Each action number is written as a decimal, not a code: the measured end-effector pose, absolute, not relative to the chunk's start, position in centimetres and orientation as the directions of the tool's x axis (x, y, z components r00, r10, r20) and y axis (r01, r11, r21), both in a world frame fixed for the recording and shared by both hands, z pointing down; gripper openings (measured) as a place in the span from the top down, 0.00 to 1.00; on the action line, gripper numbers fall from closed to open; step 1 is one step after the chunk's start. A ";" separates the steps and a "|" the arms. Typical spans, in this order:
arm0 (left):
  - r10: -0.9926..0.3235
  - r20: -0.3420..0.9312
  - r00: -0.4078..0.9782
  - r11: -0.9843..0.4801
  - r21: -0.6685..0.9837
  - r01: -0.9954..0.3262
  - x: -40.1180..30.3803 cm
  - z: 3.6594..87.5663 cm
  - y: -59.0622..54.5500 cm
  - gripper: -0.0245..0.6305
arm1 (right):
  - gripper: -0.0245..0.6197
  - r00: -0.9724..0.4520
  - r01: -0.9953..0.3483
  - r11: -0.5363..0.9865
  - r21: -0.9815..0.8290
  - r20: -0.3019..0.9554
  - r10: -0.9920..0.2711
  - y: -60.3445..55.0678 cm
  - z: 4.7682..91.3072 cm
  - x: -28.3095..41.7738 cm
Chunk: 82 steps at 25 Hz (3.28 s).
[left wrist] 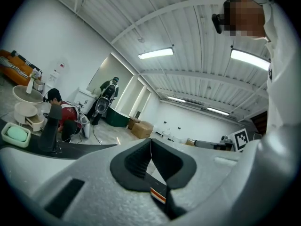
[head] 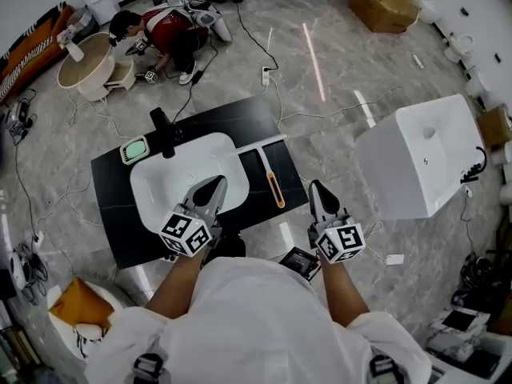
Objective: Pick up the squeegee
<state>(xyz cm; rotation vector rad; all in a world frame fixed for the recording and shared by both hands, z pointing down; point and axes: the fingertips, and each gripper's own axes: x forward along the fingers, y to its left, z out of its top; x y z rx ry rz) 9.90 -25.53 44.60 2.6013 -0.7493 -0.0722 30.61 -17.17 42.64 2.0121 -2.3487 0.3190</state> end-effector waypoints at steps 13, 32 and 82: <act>-0.584 0.117 0.803 -0.659 0.509 -0.554 8.9 48.8 -29.5 0.94 | 0.94 -0.323 -0.945 0.285 -0.161 0.316 -0.892 -25.5 45.3 29.5; -0.708 0.191 0.680 -0.507 0.533 -0.678 7.7 52.3 -29.6 0.94 | 0.73 -0.521 -0.853 0.435 -0.289 0.544 -0.658 -30.9 55.0 26.6; -0.708 0.247 0.662 -0.430 0.593 -0.681 6.7 58.9 -28.3 0.94 | 0.76 -0.394 -0.911 0.252 -0.327 0.872 -0.291 -33.7 70.7 25.9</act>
